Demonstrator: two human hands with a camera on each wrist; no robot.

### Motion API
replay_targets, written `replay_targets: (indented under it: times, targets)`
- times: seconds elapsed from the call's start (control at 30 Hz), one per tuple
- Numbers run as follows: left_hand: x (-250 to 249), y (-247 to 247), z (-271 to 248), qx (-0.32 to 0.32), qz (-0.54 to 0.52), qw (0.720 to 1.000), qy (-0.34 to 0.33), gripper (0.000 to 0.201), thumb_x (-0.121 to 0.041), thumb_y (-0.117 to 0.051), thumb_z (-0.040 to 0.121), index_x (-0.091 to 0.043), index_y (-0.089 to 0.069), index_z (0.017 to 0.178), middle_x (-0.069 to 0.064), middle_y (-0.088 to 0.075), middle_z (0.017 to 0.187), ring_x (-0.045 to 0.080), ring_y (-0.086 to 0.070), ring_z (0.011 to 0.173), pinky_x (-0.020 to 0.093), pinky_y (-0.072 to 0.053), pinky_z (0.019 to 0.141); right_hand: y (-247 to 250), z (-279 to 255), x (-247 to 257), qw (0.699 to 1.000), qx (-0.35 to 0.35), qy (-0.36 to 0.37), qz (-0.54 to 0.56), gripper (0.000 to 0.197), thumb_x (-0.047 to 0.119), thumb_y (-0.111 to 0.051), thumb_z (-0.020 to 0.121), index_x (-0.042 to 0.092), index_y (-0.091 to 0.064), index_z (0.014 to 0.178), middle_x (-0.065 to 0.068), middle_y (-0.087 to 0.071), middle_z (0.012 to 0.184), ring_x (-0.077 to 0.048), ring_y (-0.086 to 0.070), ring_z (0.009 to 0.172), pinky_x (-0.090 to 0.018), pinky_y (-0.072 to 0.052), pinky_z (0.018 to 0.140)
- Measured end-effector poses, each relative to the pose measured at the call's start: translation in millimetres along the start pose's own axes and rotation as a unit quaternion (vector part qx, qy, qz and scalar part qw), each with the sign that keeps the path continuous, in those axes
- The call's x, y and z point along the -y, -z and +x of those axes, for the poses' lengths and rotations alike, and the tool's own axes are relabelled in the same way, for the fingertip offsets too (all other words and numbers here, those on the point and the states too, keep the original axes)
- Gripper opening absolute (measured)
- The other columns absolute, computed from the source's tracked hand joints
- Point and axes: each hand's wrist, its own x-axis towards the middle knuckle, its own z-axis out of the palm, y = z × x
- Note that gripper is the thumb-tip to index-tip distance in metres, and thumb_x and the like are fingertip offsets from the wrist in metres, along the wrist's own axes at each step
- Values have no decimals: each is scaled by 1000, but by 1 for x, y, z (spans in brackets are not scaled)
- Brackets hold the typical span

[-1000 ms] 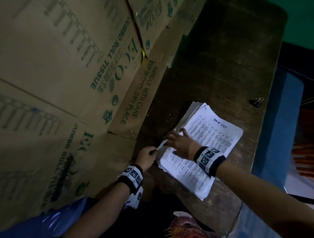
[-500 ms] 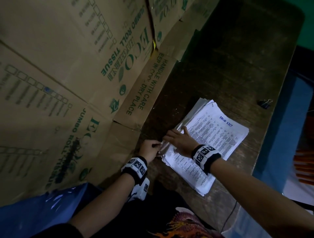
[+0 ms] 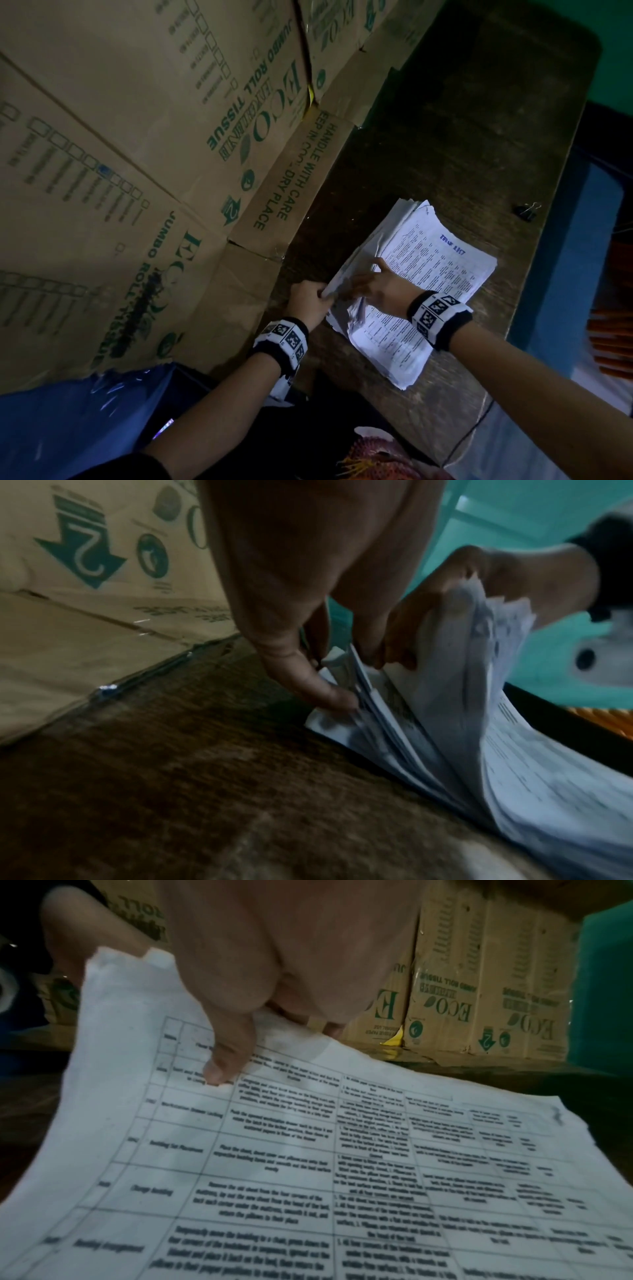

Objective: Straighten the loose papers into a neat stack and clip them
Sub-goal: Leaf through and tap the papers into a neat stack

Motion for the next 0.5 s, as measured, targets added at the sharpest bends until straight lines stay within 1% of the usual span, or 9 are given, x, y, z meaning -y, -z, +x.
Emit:
replay_targets:
  times: [0.03,0.07,0.13,0.2,0.27,0.33,0.37,0.43,0.5]
  targets:
    - [0,-3,-1,2,24,1000,-14,15,-25,-66,88,-15,-72,79,6,-71,76,24,-68,77,34,-58,76,2,-2,-1,1000,7,14,-7,46,4,-85,58,33,-74,91,15,-70,95,-10,-67,100,-43,-21,102]
    - [-2,-6,-3,7,42,999,-20,12,-21,-66,87,-11,-74,86,8,-72,81,24,-68,79,34,-58,78,4,-3,-3,1000,14,22,-12,45,-1,-82,57,32,-74,86,14,-70,92,-12,-67,99,-42,-22,102]
    - [-1,-12,-4,13,79,997,-18,19,-16,-64,89,-7,-72,103,14,-73,93,27,-68,86,37,-57,81,10,-4,-7,999,34,28,1,45,-12,-72,59,25,-75,84,8,-73,90,-18,-68,99,-42,-28,102]
    - [-1,-16,-6,5,116,993,-19,23,-16,-61,90,-6,-67,109,17,-68,102,32,-66,95,42,-56,82,14,-5,-8,998,57,27,5,47,-16,-65,60,22,-75,86,5,-73,91,-20,-68,98,-40,-32,102]
    - [-2,-22,-10,-22,167,985,-32,40,-22,-64,88,-10,-56,125,15,-54,121,33,-56,108,44,-52,88,18,-9,-7,997,72,26,-20,50,-16,-63,62,25,-75,89,8,-73,93,-19,-67,99,-40,-31,104]
    - [-3,-26,-15,-58,244,966,-62,63,-27,-70,82,-19,-42,137,9,-37,133,31,-41,118,47,-48,92,21,-14,-5,996,83,25,-37,51,-15,-61,66,28,-74,91,10,-72,94,-15,-65,101,-43,-35,104]
    - [-5,-28,-18,-67,275,956,-74,68,-28,-73,79,-21,-40,137,7,-34,133,30,-36,120,47,-47,93,24,-18,-4,995,84,25,-37,50,-14,-61,67,29,-73,90,11,-71,93,-14,-65,100,-43,-36,102]
    - [-9,-28,-17,-62,289,953,-72,67,-22,-76,75,-17,-42,133,7,-36,132,31,-35,122,45,-45,95,30,-23,-3,996,74,29,-37,47,-11,-63,67,29,-73,88,12,-72,92,-13,-65,95,-36,-33,97]
    - [-11,-29,-13,-62,241,968,-39,64,-18,-74,78,-10,-41,132,11,-37,133,33,-38,124,42,-43,99,33,-26,-4,996,76,33,-40,45,-9,-63,67,30,-73,89,11,-71,92,-12,-65,90,-30,-28,90]
